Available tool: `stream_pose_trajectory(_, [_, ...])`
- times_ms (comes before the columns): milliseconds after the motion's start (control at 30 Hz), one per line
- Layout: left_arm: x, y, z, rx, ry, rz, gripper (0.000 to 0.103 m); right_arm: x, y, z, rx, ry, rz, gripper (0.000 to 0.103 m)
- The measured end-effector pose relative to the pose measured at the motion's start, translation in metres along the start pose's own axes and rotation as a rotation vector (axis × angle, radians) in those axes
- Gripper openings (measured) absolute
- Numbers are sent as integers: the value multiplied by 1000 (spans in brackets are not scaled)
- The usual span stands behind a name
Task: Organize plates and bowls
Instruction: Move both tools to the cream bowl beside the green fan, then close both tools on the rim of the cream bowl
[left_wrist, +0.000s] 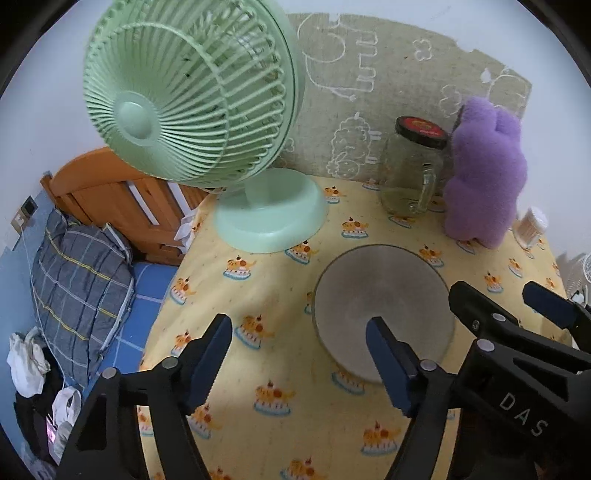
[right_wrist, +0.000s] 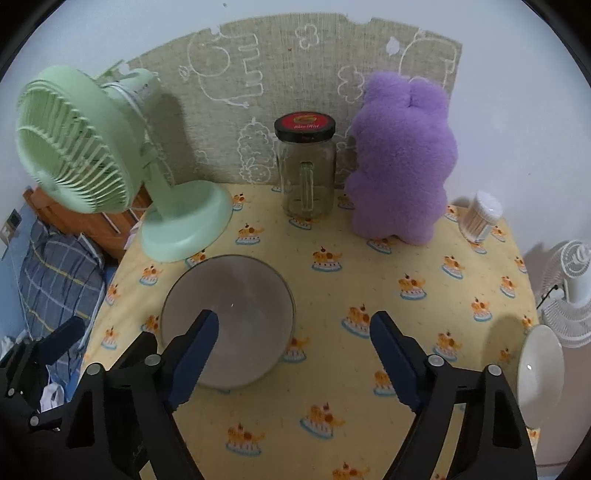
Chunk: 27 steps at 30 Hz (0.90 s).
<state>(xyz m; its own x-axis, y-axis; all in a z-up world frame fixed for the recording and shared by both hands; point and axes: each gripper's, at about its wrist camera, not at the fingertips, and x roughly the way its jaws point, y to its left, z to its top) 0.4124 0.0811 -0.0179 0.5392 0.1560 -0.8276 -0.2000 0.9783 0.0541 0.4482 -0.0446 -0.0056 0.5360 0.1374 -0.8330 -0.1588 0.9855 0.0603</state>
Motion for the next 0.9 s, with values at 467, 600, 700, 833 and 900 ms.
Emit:
stream_pose_trajectory(467, [62,-15,9,20,65,0,42,68,3,11,21,77,50,53])
stream_pose_trajectory(600, [73,-18,9,21,84,-12,33,78,4,13,25,95,54,38])
stream_pose_trajectory(700, [79,-19,8,17,100,-27,26,84,6,13,20,110,49,25])
stream_pose_trajectory(833, [79,-21,9,20,98,-20,24,85,7,13,4,105,33,22])
stream_pose_trajectory(900, [79,-20,8,11,101,-30,24,85,6,13,14,109,32,22])
